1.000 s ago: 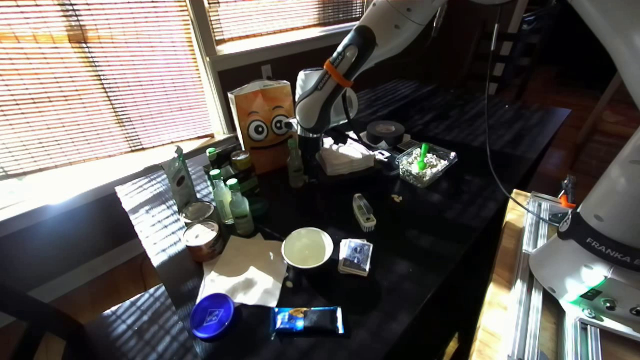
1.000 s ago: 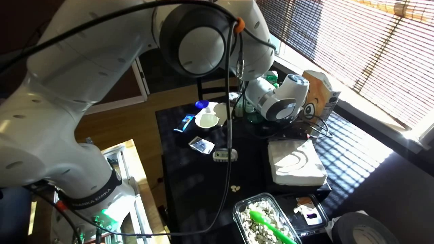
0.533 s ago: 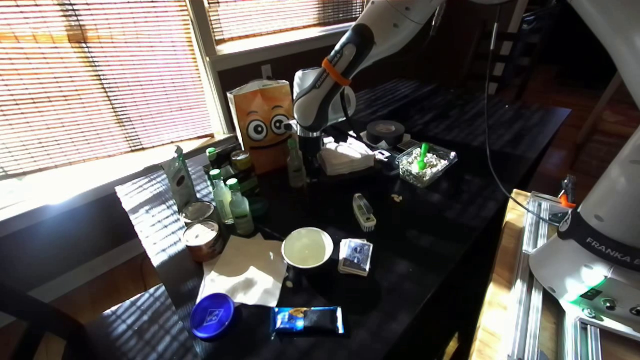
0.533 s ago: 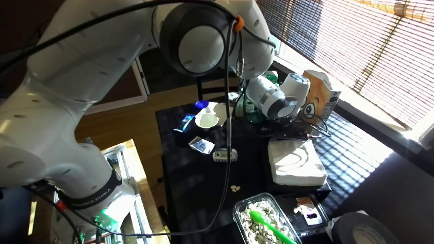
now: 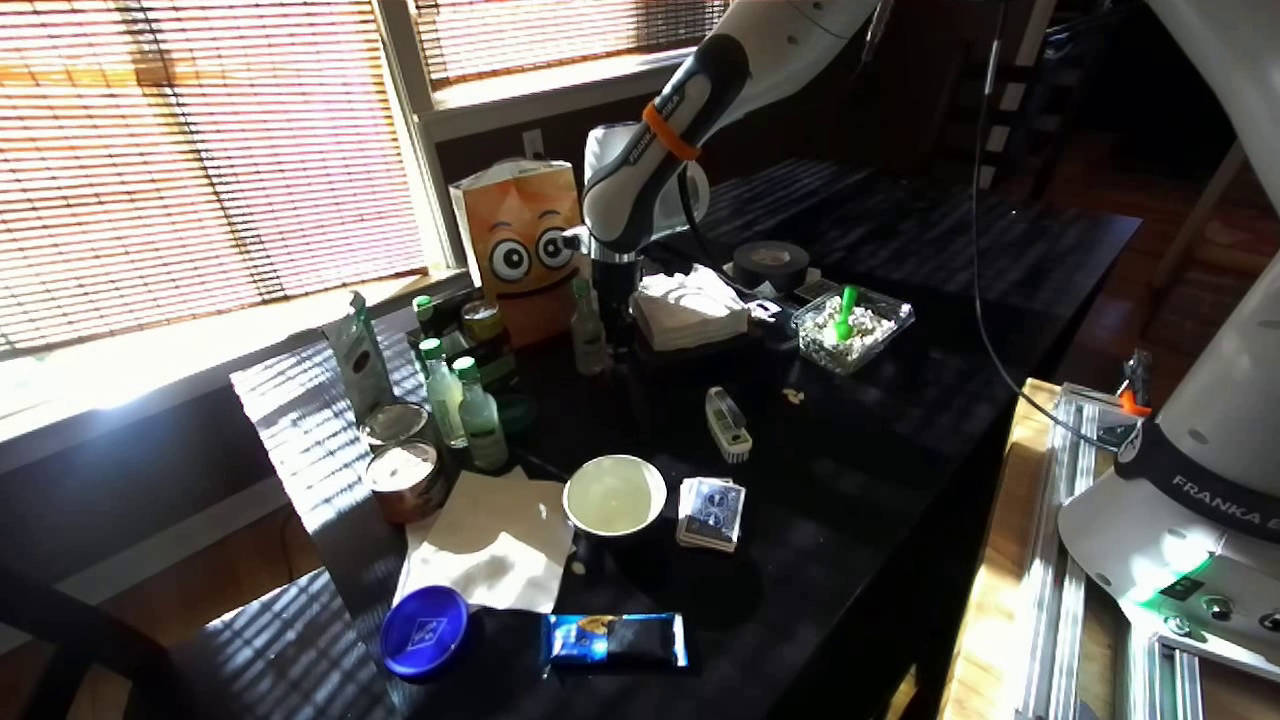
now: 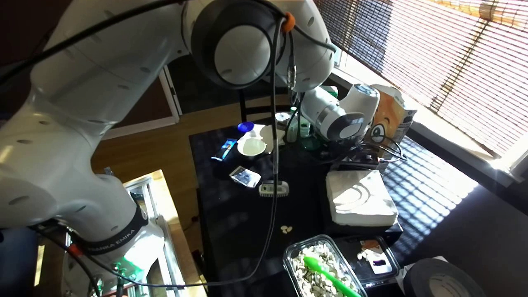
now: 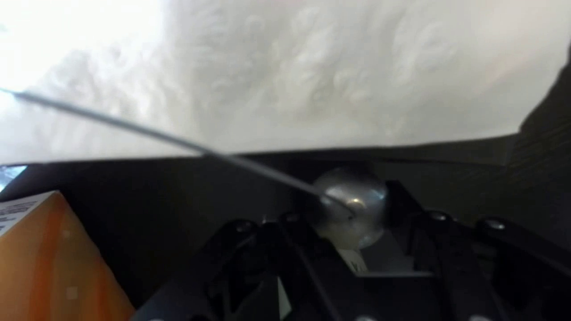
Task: Put the small objects over the tissues
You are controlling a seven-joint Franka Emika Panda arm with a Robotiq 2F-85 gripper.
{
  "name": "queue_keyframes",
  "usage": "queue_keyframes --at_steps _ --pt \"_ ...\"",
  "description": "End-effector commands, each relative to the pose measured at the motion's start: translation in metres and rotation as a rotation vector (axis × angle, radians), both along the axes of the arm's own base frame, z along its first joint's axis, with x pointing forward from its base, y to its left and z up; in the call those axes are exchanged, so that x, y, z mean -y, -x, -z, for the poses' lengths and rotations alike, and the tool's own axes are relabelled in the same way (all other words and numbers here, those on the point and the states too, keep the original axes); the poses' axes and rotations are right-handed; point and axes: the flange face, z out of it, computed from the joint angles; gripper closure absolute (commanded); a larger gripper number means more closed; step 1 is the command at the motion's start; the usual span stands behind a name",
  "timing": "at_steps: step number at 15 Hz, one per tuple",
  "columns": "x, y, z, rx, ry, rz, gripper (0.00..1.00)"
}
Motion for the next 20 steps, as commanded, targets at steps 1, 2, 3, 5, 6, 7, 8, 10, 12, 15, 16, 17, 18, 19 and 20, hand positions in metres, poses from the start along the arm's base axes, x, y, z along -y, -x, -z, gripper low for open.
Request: queue_keyframes --at_steps 1,2,3,5,6,7,8,10,12,15,16,17,18,19,20 --pt "0.005 0.005 -0.032 0.026 -0.026 -0.036 0.79" --pt "0.006 0.006 -0.040 0.042 -0.034 -0.040 0.79" --pt "0.007 0.006 -0.048 0.052 -0.039 -0.046 0.79" --pt "0.010 0.008 -0.064 0.071 -0.051 -0.040 0.79" --pt "0.012 0.009 -0.072 0.077 -0.058 -0.035 0.79" --pt "0.015 0.013 -0.079 0.072 -0.057 -0.021 0.79" --pt "0.019 0.016 -0.085 0.068 -0.054 -0.010 0.79" --pt "0.024 0.024 -0.096 0.066 -0.055 0.001 0.79" --pt "0.030 0.033 -0.101 0.050 -0.042 0.012 0.79" --pt "0.045 0.050 -0.105 0.027 0.000 0.042 0.79" --pt "0.050 0.055 -0.106 0.022 0.011 0.049 0.79" --pt "0.056 0.060 -0.105 0.021 0.033 0.055 0.79" --pt "0.063 0.064 -0.105 0.017 0.055 0.058 0.79" --pt "0.070 0.067 -0.104 0.015 0.075 0.068 0.79" --pt "0.077 0.069 -0.104 0.016 0.094 0.082 0.79"
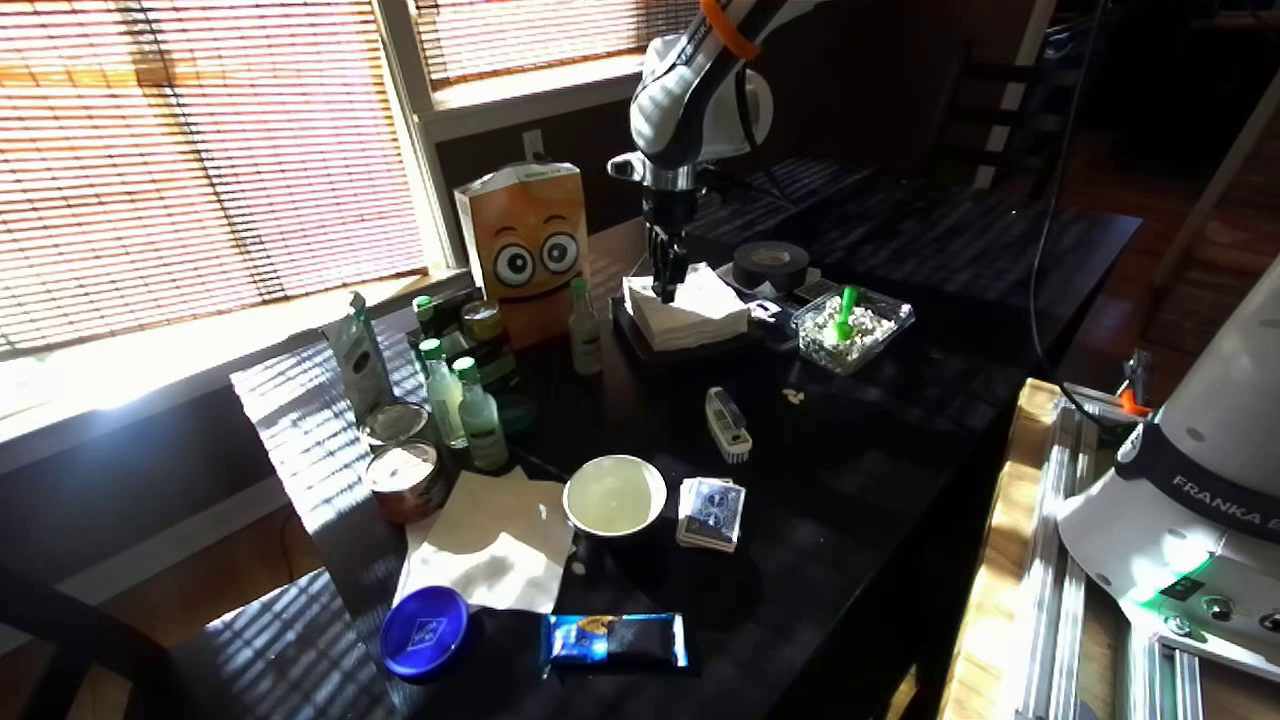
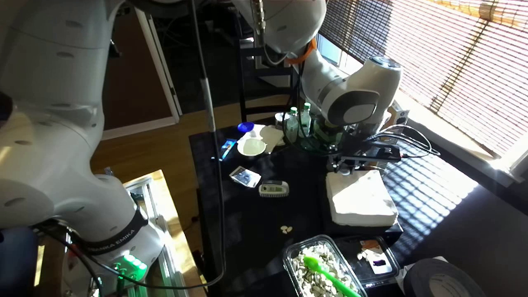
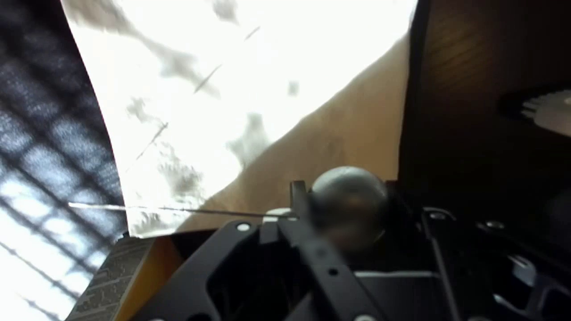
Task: Put the small objects over the tissues
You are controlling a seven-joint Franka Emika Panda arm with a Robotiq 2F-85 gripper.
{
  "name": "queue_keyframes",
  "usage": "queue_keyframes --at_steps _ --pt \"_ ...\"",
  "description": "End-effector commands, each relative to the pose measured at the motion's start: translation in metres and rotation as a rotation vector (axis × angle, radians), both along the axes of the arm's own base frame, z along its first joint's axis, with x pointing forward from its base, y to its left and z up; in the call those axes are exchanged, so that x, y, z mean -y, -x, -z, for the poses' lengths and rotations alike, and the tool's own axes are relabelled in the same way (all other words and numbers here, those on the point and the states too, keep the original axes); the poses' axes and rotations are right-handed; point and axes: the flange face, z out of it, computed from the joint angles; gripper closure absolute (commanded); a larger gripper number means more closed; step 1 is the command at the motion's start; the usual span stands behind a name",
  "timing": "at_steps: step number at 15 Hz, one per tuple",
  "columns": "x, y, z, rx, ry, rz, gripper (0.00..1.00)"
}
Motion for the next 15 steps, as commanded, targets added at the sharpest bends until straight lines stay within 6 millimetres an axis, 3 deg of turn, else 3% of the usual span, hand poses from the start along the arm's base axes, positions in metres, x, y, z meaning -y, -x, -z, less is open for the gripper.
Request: queue_keyframes --at_steps 1,5,10,15 --pt "0.015 0.015 -0.007 -0.001 0.090 0.043 0.79" --pt "0.022 0.008 0.002 -0.010 0.148 0.069 0.79" --pt "0.014 0.003 0.017 -0.027 0.166 0.073 0.79" --pt "0.023 -0.005 0.020 0.001 0.181 0.116 0.79"
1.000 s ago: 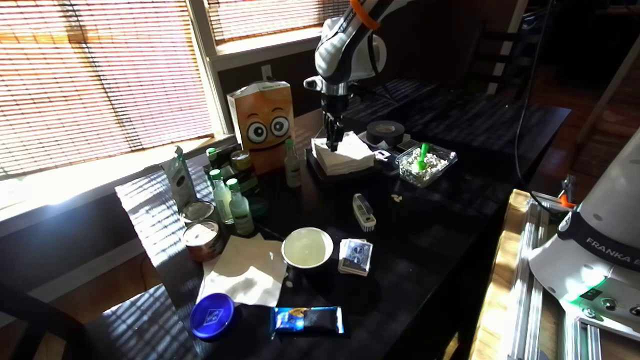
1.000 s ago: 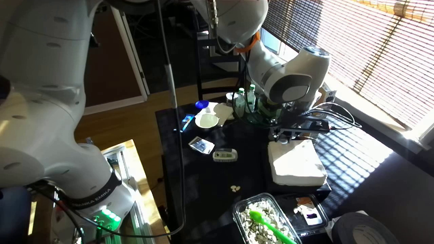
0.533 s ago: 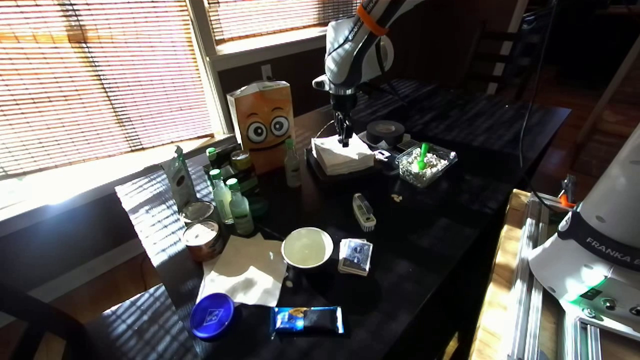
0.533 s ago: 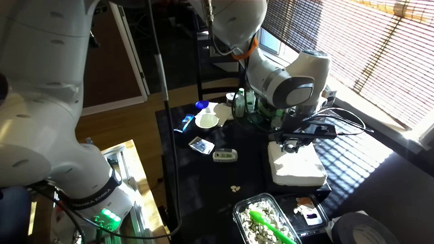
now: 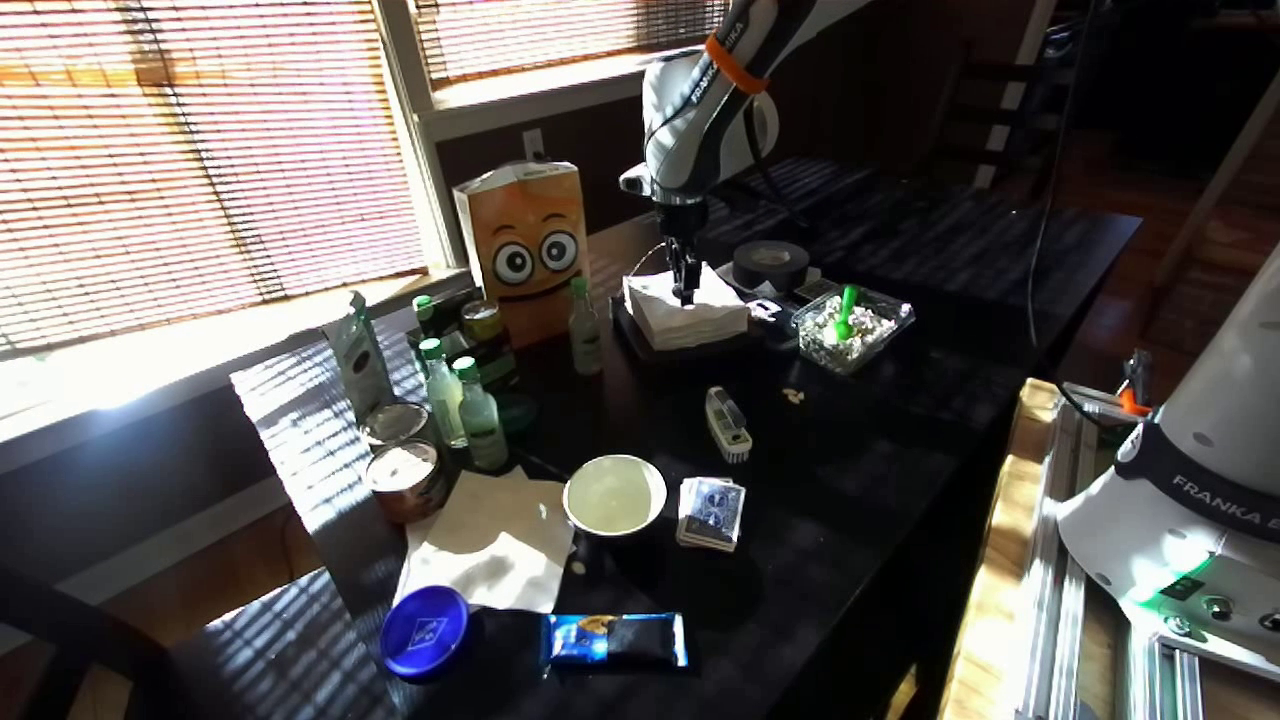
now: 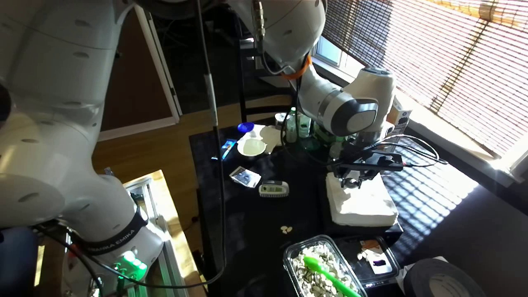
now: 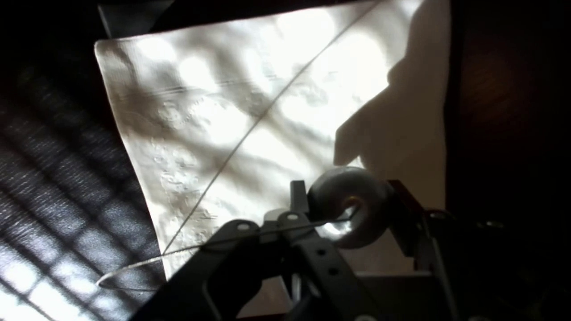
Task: Put the small objects over the tissues
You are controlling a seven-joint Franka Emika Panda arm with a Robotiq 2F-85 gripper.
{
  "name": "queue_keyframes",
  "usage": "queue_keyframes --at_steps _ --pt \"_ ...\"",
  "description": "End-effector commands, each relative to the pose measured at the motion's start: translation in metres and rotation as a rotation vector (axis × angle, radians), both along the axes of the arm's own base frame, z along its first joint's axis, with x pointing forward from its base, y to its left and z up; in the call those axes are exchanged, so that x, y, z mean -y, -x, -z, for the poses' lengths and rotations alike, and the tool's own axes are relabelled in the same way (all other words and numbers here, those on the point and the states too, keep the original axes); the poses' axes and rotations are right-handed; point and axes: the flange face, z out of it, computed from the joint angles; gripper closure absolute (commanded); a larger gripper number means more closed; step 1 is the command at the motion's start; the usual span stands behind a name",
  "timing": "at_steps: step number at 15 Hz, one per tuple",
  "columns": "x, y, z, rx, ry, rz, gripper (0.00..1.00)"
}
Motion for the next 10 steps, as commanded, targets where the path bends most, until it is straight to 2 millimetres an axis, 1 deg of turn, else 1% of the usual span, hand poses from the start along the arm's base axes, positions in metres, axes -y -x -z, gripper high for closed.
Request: queue_keyframes --at_steps 1,4,9,10 --pt "0.009 -0.011 0.001 0.024 0.033 0.031 0.79" --pt "0.013 -0.015 0.005 0.013 0.029 0.047 0.79" --pt "0.012 -0.021 0.021 0.012 0.006 0.053 0.79" --pt "0.013 -0.021 0.022 0.010 0.006 0.058 0.37"
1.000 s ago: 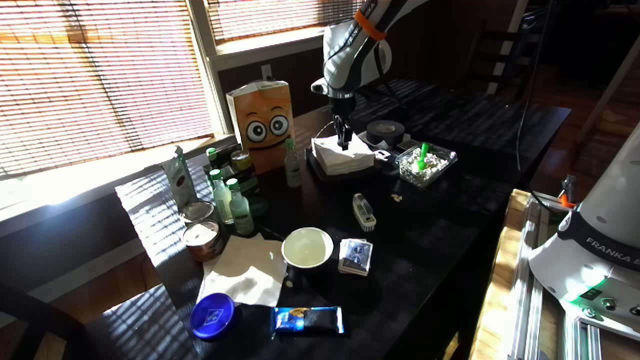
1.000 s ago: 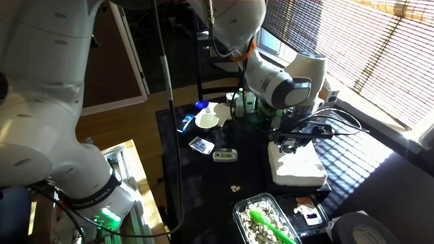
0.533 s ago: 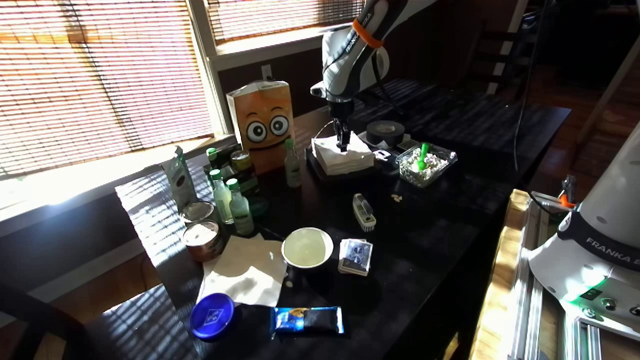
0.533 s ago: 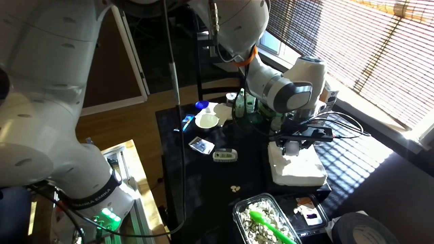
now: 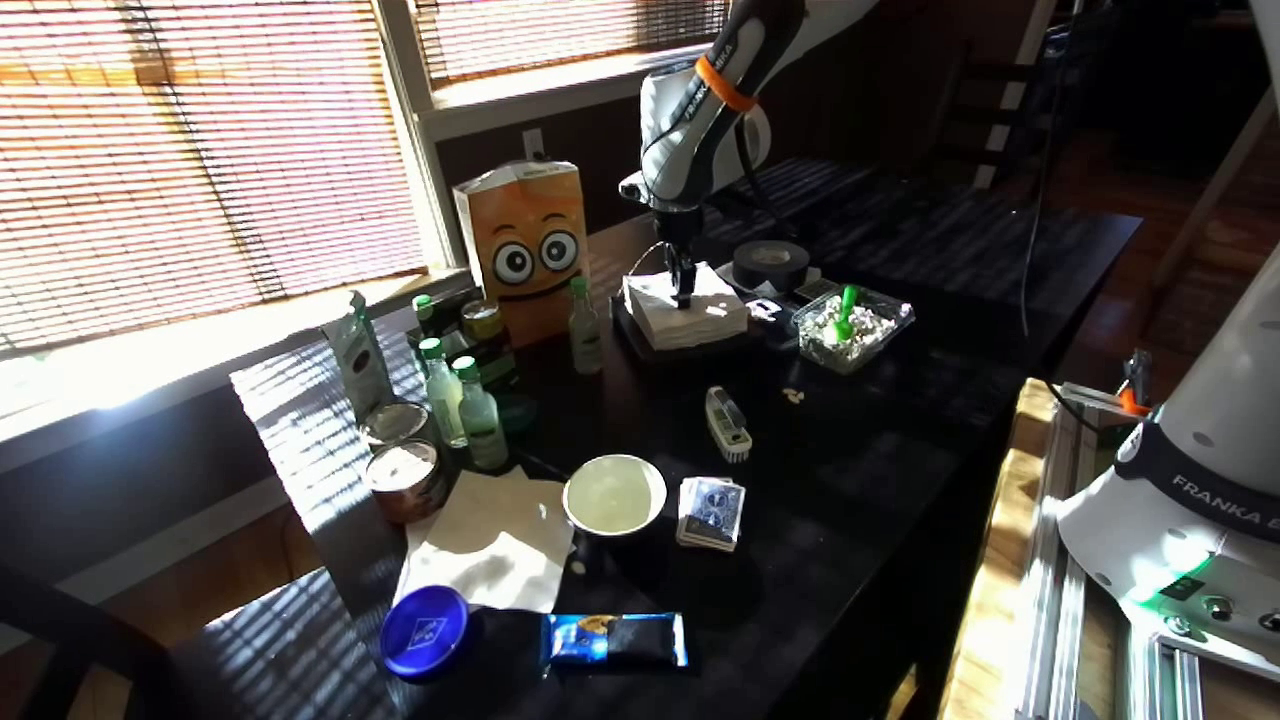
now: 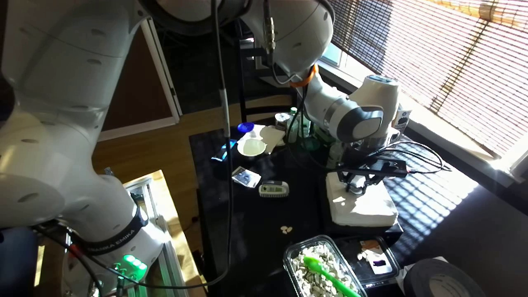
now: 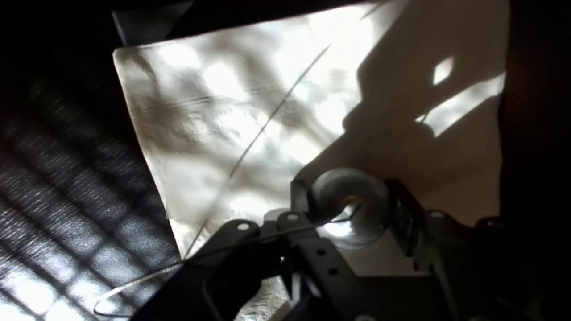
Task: Put the small objects over the tissues
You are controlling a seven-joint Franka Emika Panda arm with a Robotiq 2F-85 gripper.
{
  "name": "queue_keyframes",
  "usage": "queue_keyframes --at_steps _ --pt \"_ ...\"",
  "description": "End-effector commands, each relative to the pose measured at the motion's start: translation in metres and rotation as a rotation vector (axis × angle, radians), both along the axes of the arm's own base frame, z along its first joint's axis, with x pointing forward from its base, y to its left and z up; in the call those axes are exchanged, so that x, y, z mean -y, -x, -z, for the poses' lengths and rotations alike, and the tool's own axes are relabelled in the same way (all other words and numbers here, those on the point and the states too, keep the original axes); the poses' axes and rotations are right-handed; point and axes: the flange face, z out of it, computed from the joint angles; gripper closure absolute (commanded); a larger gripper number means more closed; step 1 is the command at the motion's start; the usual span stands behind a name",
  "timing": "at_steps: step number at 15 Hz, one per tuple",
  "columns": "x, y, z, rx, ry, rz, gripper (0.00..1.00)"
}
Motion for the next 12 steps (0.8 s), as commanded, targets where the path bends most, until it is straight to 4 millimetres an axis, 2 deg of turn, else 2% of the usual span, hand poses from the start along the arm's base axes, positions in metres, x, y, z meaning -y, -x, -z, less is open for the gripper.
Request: queue_keyframes --at_steps 1,5,10,12 --pt "0.003 -0.008 0.006 -0.001 -0.002 0.028 0.28" --pt "-0.002 -0.002 -0.008 0.022 -0.005 0.058 0.02" --pt "-0.036 -0.006 -0.039 0.151 -0.078 0.007 0.00" --pt "-0.056 -0.003 -0.055 0.206 -0.160 -0.027 0.00"
